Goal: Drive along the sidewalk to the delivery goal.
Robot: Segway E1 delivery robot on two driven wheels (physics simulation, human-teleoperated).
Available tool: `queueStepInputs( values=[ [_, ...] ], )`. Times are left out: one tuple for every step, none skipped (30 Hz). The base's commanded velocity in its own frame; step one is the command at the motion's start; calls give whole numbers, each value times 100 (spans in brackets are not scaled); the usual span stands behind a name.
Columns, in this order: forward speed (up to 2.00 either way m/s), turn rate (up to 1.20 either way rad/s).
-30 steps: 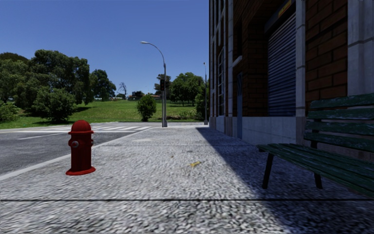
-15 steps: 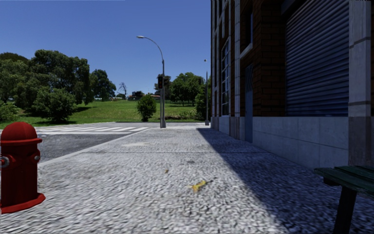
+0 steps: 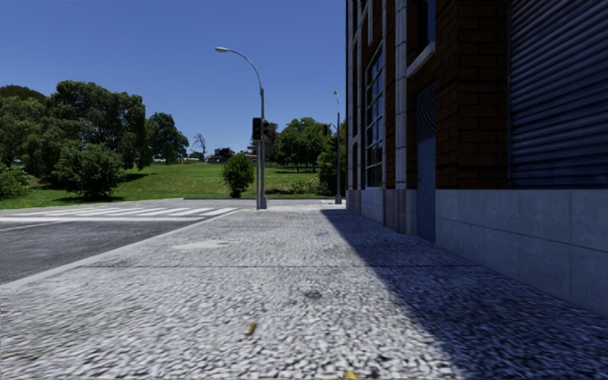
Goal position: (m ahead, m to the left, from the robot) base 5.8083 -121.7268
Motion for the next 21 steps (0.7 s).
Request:
queueStepInputs(
  values=[
    [200, 0],
    [200, 0],
    [200, 0],
    [200, 0],
    [200, 0],
    [200, 0],
    [200, 0],
    [200, 0],
    [200, 0],
    [200, 0],
    [200, 0],
    [200, 0],
    [200, 0],
    [200, 0],
    [200, 0],
    [200, 0],
    [200, 0],
    [200, 0],
    [200, 0],
    [200, 0],
    [200, 0]
  ],
)
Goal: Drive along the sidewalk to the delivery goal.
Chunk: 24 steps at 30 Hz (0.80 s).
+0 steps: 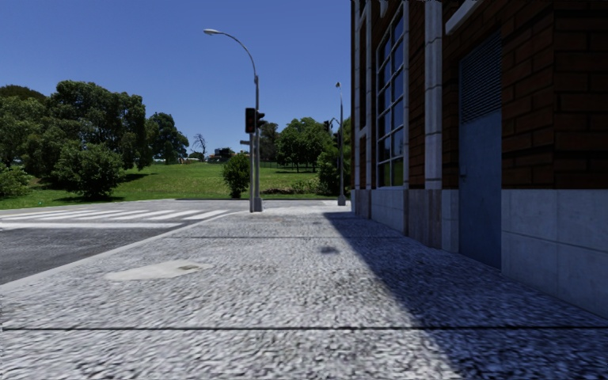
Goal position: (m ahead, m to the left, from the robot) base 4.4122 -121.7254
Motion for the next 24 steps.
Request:
queueStepInputs(
  values=[
    [200, 0],
    [200, 0],
    [200, 0],
    [200, 0],
    [200, 0],
    [200, 0],
    [200, 0],
    [200, 0],
    [200, 0],
    [200, 0],
    [200, 0],
    [200, 0],
    [200, 0],
    [200, 0],
    [200, 0],
    [200, 0],
    [200, 0],
    [200, 0],
    [200, 0],
    [200, 0],
    [200, 0],
    [200, 0],
    [200, 0],
    [200, 0]
  ],
)
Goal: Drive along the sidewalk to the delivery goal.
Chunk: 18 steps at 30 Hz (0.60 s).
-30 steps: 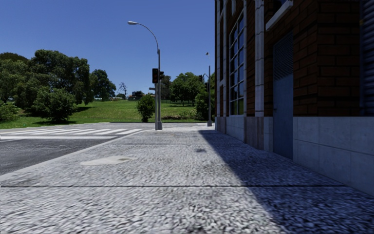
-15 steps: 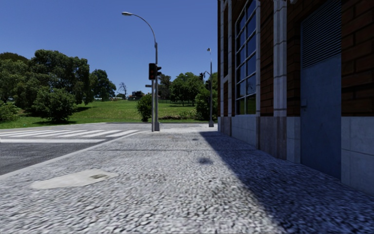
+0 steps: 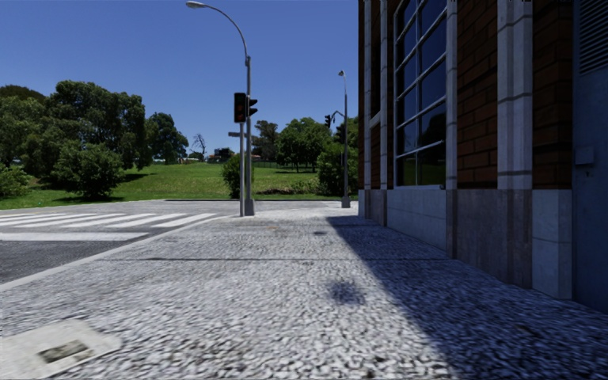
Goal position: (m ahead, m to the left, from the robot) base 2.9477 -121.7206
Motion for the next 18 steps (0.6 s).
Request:
queueStepInputs(
  values=[
    [200, 0],
    [200, 0],
    [200, 0],
    [200, 0],
    [200, 0],
    [200, 0],
    [200, 0],
    [200, 0],
    [200, 0],
    [200, 0],
    [200, 0],
    [200, 0],
    [200, 0],
    [200, 0],
    [200, 0],
    [200, 0],
    [200, 0],
    [200, 0]
  ],
)
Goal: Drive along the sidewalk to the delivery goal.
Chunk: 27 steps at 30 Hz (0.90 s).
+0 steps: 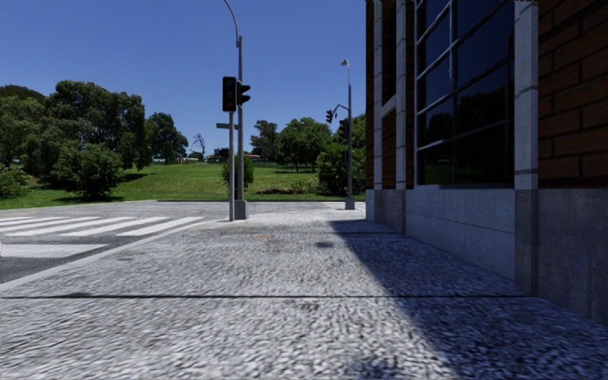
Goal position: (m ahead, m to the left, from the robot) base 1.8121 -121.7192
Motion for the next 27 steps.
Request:
queueStepInputs(
  values=[
    [200, 0],
    [200, 0],
    [200, 0],
    [200, 0],
    [200, 0],
    [200, 0],
    [200, 0],
    [200, 0],
    [200, 0],
    [200, 0],
    [200, 0],
    [200, 0],
    [200, 0],
    [200, 0],
    [200, 0],
    [200, 0],
    [200, 0],
    [200, 0],
    [200, 0],
    [200, 0],
    [200, 0],
    [200, 0],
    [200, 0],
    [200, 0],
    [200, 0],
    [200, 0],
    [200, 0]
  ],
)
